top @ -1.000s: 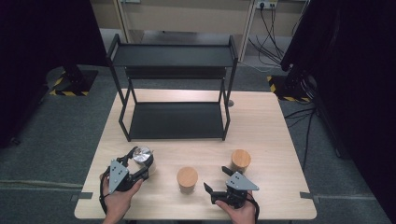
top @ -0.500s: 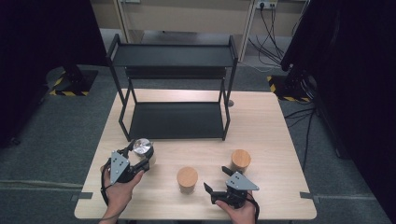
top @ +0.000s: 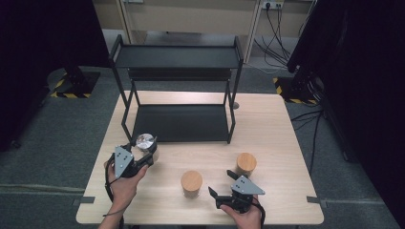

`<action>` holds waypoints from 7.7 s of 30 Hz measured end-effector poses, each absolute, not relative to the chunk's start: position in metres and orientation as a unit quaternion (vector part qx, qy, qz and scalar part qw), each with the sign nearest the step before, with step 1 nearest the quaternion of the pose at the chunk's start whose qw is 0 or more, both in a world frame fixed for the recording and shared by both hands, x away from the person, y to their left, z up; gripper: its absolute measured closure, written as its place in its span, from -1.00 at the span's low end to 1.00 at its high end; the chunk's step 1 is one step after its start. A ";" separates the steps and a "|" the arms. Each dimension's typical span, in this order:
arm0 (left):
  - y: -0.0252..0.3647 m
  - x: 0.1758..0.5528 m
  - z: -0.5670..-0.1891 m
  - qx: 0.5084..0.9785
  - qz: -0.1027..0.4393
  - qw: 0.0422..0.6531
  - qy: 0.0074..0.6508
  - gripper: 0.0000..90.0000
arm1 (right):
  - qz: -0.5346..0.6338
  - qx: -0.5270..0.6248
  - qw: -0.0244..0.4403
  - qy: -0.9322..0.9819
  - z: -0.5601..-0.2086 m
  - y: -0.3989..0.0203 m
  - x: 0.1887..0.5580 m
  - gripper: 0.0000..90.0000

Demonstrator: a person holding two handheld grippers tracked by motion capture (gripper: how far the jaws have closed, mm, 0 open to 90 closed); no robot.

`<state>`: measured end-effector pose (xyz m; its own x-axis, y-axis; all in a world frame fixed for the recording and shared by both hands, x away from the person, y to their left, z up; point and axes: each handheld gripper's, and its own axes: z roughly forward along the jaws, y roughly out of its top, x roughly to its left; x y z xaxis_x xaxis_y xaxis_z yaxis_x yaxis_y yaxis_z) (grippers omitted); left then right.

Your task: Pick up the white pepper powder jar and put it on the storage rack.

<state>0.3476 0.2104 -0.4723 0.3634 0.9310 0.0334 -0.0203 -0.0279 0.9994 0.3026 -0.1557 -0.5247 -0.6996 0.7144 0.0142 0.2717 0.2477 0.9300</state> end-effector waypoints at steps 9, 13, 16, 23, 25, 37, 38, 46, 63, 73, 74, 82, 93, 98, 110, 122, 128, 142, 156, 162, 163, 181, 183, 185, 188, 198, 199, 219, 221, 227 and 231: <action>0.210 0.362 -0.468 0.583 0.420 0.572 0.395 -0.23 | 0.521 0.324 0.212 0.761 -0.525 -0.156 0.303 -0.82; 0.210 0.369 -0.467 0.583 0.422 0.568 0.400 -0.23 | 0.521 0.323 0.212 0.761 -0.525 -0.156 0.302 -0.82; 0.211 0.374 -0.467 0.583 0.423 0.565 0.403 -0.23 | 0.521 0.323 0.212 0.761 -0.525 -0.156 0.302 -0.82; 0.211 0.386 -0.466 0.582 0.424 0.559 0.411 -0.23 | 0.522 0.323 0.212 0.761 -0.525 -0.156 0.302 -0.82; 0.212 0.392 -0.466 0.586 0.432 0.549 0.410 -0.23 | 0.522 0.323 0.212 0.761 -0.525 -0.156 0.302 -0.81; 0.219 0.415 -0.474 0.573 0.435 0.544 0.432 -0.23 | 0.523 0.322 0.211 0.761 -0.525 -0.156 0.302 -0.81; 0.219 0.418 -0.476 0.573 0.436 0.543 0.433 -0.23 | 0.522 0.321 0.211 0.761 -0.525 -0.156 0.302 -0.81; 0.216 0.428 -0.478 0.571 0.435 0.542 0.437 -0.23 | 0.523 0.321 0.211 0.761 -0.525 -0.156 0.302 -0.81; 0.215 0.448 -0.488 0.576 0.443 0.525 0.442 -0.23 | 0.523 0.320 0.211 0.761 -0.525 -0.156 0.302 -0.81; 0.215 0.454 -0.496 0.577 0.444 0.521 0.446 -0.23 | 0.524 0.319 0.209 0.761 -0.525 -0.156 0.302 -0.81; 0.215 0.455 -0.496 0.577 0.444 0.521 0.446 -0.23 | 0.524 0.319 0.210 0.761 -0.525 -0.156 0.302 -0.81; 0.217 0.457 -0.501 0.574 0.446 0.518 0.451 -0.23 | 0.524 0.319 0.210 0.761 -0.525 -0.156 0.302 -0.81; 0.216 0.462 -0.503 0.575 0.449 0.515 0.450 -0.23 | 0.524 0.318 0.210 0.761 -0.525 -0.156 0.302 -0.81; 0.216 0.463 -0.505 0.573 0.451 0.514 0.451 -0.23 | 0.524 0.318 0.210 0.762 -0.525 -0.156 0.302 -0.81; 0.218 0.467 -0.511 0.575 0.447 0.512 0.455 -0.23 | 0.524 0.316 0.211 0.762 -0.525 -0.156 0.302 -0.81; 0.218 0.469 -0.512 0.574 0.445 0.513 0.456 -0.23 | 0.524 0.316 0.211 0.762 -0.525 -0.156 0.302 -0.81; 0.218 0.470 -0.512 0.572 0.443 0.516 0.458 -0.24 | 0.524 0.316 0.212 0.762 -0.525 -0.156 0.302 -0.81; 0.219 0.470 -0.512 0.576 0.437 0.515 0.460 -0.24 | 0.523 0.314 0.212 0.763 -0.525 -0.156 0.302 -0.81; 0.218 0.470 -0.512 0.579 0.429 0.517 0.462 -0.32 | 0.523 0.313 0.213 0.764 -0.525 -0.155 0.301 -0.81; 0.214 0.469 -0.511 0.582 0.429 0.516 0.460 -0.50 | 0.523 0.312 0.213 0.764 -0.525 -0.155 0.301 -0.81; 0.214 0.469 -0.511 0.581 0.428 0.517 0.461 -0.51 | 0.523 0.312 0.213 0.764 -0.525 -0.155 0.301 -0.81; 0.213 0.458 -0.509 0.577 0.421 0.528 0.458 -0.59 | 0.522 0.312 0.213 0.765 -0.525 -0.155 0.301 -0.81; 0.213 0.457 -0.508 0.576 0.421 0.530 0.459 -0.62 | 0.522 0.312 0.213 0.765 -0.525 -0.155 0.301 -0.81; 0.212 0.456 -0.508 0.575 0.420 0.531 0.459 -0.63 | 0.522 0.312 0.213 0.765 -0.525 -0.155 0.301 -0.81; 0.212 0.453 -0.508 0.573 0.421 0.533 0.458 -0.63 | 0.522 0.312 0.213 0.765 -0.525 -0.155 0.301 -0.81; 0.215 0.444 -0.505 0.570 0.424 0.537 0.455 -0.66 | 0.522 0.312 0.212 0.765 -0.525 -0.155 0.301 -0.81; 0.215 0.444 -0.505 0.570 0.423 0.537 0.456 -0.66 | 0.522 0.312 0.212 0.765 -0.525 -0.155 0.301 -0.81; 0.208 0.428 -0.503 0.571 0.427 0.536 0.452 -0.66 | 0.522 0.312 0.213 0.765 -0.525 -0.155 0.301 -0.81; 0.207 0.426 -0.503 0.572 0.426 0.536 0.451 -0.66 | 0.522 0.311 0.213 0.765 -0.525 -0.155 0.301 -0.81; 0.206 0.418 -0.503 0.574 0.425 0.539 0.447 -0.66 | 0.522 0.311 0.213 0.765 -0.525 -0.155 0.301 -0.81; 0.205 0.413 -0.504 0.575 0.422 0.541 0.446 -0.67 | 0.522 0.311 0.213 0.765 -0.525 -0.155 0.301 -0.81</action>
